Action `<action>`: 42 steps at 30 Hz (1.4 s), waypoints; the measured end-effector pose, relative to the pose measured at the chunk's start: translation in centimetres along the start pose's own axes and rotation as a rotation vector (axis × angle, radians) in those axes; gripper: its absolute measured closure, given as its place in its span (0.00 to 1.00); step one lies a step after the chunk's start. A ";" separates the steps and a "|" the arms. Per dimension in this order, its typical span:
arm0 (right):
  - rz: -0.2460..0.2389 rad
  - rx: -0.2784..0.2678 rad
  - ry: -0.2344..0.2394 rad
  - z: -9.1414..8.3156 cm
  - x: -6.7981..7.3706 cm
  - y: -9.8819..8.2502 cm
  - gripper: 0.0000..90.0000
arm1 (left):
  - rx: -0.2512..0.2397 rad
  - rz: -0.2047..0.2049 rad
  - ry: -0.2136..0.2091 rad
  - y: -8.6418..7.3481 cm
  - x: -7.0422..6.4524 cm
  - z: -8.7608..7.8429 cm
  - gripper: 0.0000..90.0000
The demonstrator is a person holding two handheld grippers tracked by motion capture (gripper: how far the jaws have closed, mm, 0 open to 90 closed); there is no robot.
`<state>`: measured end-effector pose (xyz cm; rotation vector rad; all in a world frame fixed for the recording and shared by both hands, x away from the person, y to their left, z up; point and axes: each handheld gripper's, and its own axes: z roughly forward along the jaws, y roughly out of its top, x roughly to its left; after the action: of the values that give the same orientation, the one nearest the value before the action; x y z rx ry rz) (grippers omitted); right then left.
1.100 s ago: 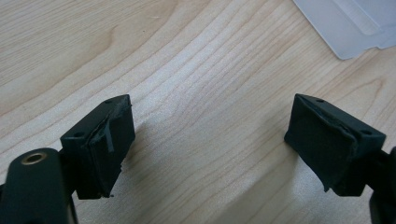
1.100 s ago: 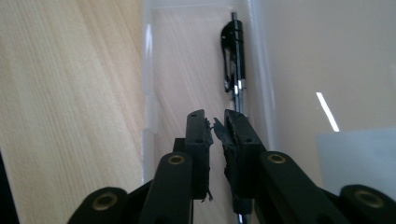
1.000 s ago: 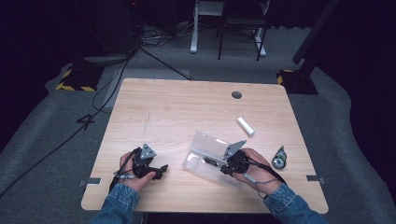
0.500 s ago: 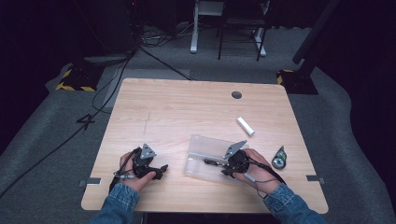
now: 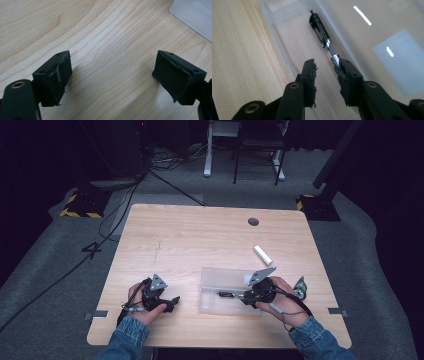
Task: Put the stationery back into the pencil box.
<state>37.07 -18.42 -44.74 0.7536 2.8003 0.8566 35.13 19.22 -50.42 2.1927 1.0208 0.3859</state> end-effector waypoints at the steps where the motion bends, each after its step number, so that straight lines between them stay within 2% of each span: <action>1: 0.018 -0.020 -0.009 -0.3 -0.2 -0.1 0.67 | -0.001 -0.001 0.000 0.0 0.0 0.0 0.17; 5: 0.098 -0.089 -0.035 -1.6 -0.8 -0.8 0.58 | 0.000 -0.004 -0.001 0.0 0.0 0.0 0.17; 12: 0.218 -0.162 -0.096 -3.9 -1.8 -2.4 0.53 | -0.001 -0.003 -0.001 0.2 0.0 0.3 0.16; 19: 0.313 -0.192 -0.184 -5.9 -3.2 -4.0 0.51 | 0.002 -0.004 0.001 0.5 0.0 0.5 0.16; 20: 0.325 -0.192 -0.204 -6.2 -3.6 -4.4 0.51 | 0.001 0.007 0.004 0.6 0.1 0.6 0.16; 22: 0.338 -0.194 -0.224 -6.6 -4.1 -4.8 0.51 | 0.000 0.002 0.002 0.6 0.1 0.6 0.16; 24: 0.387 -0.204 -0.246 -7.0 -4.6 -5.5 0.46 | 0.001 0.000 0.000 0.7 0.0 0.6 0.16; 26: 0.402 -0.187 -0.295 -7.2 -5.1 -6.1 0.46 | -0.001 -0.001 0.000 0.6 0.0 0.7 0.16; 30: 0.469 -0.164 -0.315 -7.4 -5.8 -7.1 0.45 | 0.000 0.000 0.001 0.7 0.0 0.6 0.16; 32: 0.468 -0.160 -0.329 -7.3 -6.2 -7.6 0.42 | 0.002 0.011 0.009 0.7 0.1 0.6 0.16; 35: 0.491 -0.145 -0.336 -6.9 -6.8 -8.2 0.43 | 0.001 0.006 0.002 0.6 0.0 0.6 0.16; 36: 0.485 -0.144 -0.343 -6.8 -7.0 -8.4 0.39 | 0.001 0.005 0.002 0.6 0.0 0.6 0.16; 37: 0.492 -0.127 -0.365 -6.7 -7.1 -8.6 0.36 | 0.003 0.004 -0.001 0.6 0.0 0.6 0.16; 39: 0.505 -0.103 -0.397 -6.7 -7.4 -9.0 0.37 | 0.003 0.001 -0.003 0.6 -0.1 0.5 0.16; 42: 0.550 -0.085 -0.444 -6.8 -7.8 -9.6 0.33 | 0.003 0.002 -0.002 0.6 -0.1 0.5 0.16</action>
<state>38.07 -32.47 -44.65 1.5203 2.1784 0.7453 35.66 18.64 -50.43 2.1963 1.0185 0.3840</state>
